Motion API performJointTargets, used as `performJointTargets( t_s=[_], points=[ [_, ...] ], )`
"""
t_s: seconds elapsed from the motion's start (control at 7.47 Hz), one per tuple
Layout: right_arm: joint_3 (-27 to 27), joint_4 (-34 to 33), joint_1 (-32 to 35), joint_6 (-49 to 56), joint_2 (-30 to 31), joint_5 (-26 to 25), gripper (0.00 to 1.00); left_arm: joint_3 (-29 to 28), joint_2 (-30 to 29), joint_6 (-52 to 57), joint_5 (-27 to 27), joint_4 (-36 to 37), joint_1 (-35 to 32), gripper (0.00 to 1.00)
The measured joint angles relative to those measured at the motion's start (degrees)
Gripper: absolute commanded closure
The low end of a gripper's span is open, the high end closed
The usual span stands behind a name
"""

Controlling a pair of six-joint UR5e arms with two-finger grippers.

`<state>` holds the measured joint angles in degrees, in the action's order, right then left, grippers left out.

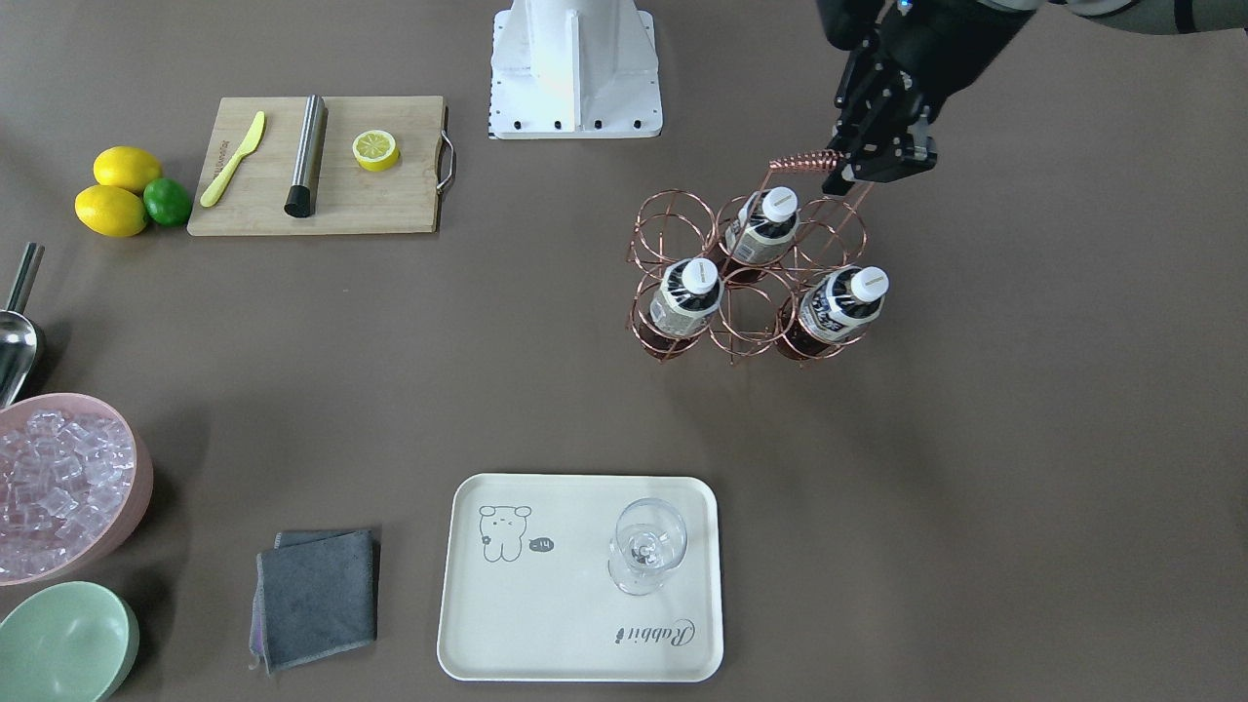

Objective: Take tea from basket to plate

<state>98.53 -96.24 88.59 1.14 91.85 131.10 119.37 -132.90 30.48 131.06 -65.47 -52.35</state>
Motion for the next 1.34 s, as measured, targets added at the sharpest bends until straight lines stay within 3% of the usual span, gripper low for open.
performJointTargets(
  t_s=[0.8, 1.34],
  points=[
    [-0.4, 1.7, -1.8, 0.5, -0.1, 0.4, 0.00, 1.3, -4.5, -13.8, -6.3, 0.1, 11.9, 1.00],
    [-5.7, 19.6, -6.8, 0.8, 1.3, -0.4, 0.00, 0.2, -5.7, -15.4, -9.6, 0.1, 14.4, 1.00]
  ],
)
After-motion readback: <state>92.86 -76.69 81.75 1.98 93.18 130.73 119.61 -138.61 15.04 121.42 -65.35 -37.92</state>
